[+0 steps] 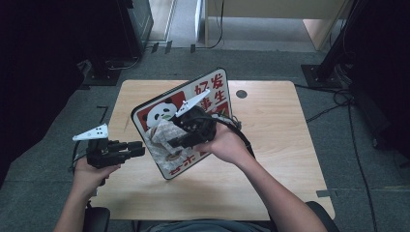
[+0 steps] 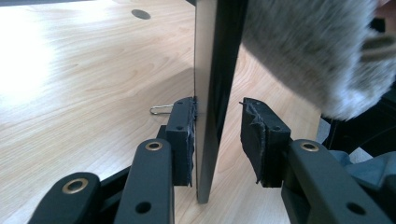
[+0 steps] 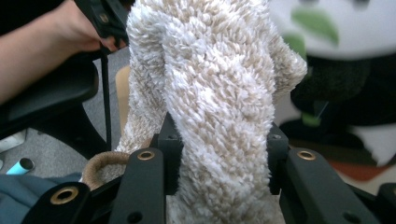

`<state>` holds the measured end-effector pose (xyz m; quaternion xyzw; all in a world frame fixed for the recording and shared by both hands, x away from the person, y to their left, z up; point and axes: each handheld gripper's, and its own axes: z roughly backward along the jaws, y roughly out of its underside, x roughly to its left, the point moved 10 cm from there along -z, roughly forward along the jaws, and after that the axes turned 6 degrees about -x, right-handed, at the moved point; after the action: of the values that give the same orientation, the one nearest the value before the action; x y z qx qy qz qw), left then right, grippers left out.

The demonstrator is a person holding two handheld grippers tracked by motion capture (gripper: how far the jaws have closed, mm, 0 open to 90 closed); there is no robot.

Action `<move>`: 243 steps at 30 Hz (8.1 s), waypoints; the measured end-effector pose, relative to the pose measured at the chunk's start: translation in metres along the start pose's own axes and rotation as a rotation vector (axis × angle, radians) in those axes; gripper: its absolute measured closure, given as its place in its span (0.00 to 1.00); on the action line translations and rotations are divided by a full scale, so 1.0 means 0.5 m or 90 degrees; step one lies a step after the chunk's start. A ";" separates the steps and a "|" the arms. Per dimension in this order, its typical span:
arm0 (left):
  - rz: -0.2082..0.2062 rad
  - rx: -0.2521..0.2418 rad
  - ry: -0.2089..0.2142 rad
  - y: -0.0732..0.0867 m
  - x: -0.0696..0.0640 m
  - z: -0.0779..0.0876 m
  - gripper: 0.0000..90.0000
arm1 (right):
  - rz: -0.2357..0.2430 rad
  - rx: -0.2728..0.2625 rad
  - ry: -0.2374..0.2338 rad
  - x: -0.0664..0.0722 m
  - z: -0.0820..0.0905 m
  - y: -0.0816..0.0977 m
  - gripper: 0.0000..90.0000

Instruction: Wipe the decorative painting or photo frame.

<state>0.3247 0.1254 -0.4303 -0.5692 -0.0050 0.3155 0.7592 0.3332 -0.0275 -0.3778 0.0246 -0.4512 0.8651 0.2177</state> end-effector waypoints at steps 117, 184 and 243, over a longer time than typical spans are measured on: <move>-0.004 0.000 0.026 -0.036 0.046 -0.033 0.74 | 0.009 -0.011 -0.007 0.027 -0.114 0.092 0.70; -0.007 0.008 -0.026 -0.023 0.088 -0.003 0.93 | -0.022 0.005 -0.045 0.066 -0.131 0.143 0.70; 0.021 -0.044 -0.072 -0.008 0.105 0.076 0.88 | 0.006 -0.047 -0.036 0.079 -0.106 -0.152 0.70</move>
<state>0.3548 0.1830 -0.4322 -0.5767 -0.0495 0.3589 0.7322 0.3361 0.0663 -0.3413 0.0391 -0.4890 0.8478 0.2014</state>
